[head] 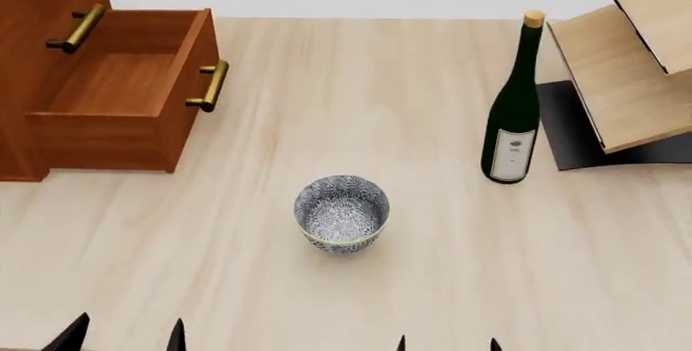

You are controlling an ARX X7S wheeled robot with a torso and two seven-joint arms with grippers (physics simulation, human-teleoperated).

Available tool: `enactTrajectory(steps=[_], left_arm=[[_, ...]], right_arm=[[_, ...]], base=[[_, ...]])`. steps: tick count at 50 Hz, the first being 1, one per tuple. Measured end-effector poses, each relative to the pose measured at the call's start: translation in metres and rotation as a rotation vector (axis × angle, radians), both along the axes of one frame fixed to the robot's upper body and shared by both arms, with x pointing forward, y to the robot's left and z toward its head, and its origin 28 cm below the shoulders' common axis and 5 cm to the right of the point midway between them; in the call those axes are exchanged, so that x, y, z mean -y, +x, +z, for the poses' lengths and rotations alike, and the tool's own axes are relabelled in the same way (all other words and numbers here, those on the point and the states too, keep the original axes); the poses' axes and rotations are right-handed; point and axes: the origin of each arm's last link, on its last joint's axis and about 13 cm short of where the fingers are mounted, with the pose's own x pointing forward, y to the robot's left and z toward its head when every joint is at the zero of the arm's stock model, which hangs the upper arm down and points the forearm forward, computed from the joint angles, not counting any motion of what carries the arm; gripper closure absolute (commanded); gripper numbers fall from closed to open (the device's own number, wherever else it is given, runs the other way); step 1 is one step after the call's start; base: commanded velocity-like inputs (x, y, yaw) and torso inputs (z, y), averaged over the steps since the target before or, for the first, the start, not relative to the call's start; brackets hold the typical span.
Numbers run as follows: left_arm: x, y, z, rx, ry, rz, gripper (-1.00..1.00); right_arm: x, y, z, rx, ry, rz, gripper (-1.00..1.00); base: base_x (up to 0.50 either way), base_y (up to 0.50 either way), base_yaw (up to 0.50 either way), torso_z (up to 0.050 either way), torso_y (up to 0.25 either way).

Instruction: Close the bottom drawer of the cabinet and open the top drawer.

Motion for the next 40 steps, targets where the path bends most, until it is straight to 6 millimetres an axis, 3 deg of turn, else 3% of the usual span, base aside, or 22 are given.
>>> enactTrajectory(steps=[11,25,31,40], left_arm=[[-0.001,0.001,0.007,0.021,-0.008,-0.008,-1.00],[-0.005,0.014,0.032,0.102,-0.010,-0.012,-1.00],[-0.008,0.024,0.049,0.152,-0.002,-0.021,-1.00],[-0.014,0.039,0.087,0.246,-0.005,-0.037,-1.00]], right_arm=[[0.000,0.001,0.008,0.014,-0.001,-0.001,-1.00],[0.005,0.010,0.027,0.047,-0.019,-0.004,-1.00],[0.007,0.015,0.036,0.062,-0.023,-0.002,-1.00],[0.012,0.026,0.054,0.085,-0.027,-0.008,-1.00]], base=[[0.00,0.00,0.00,0.050,0.000],[0.00,0.00,0.00,0.050,0.000],[0.00,0.00,0.00,0.048,0.000],[0.00,0.00,0.00,0.000,0.000]])
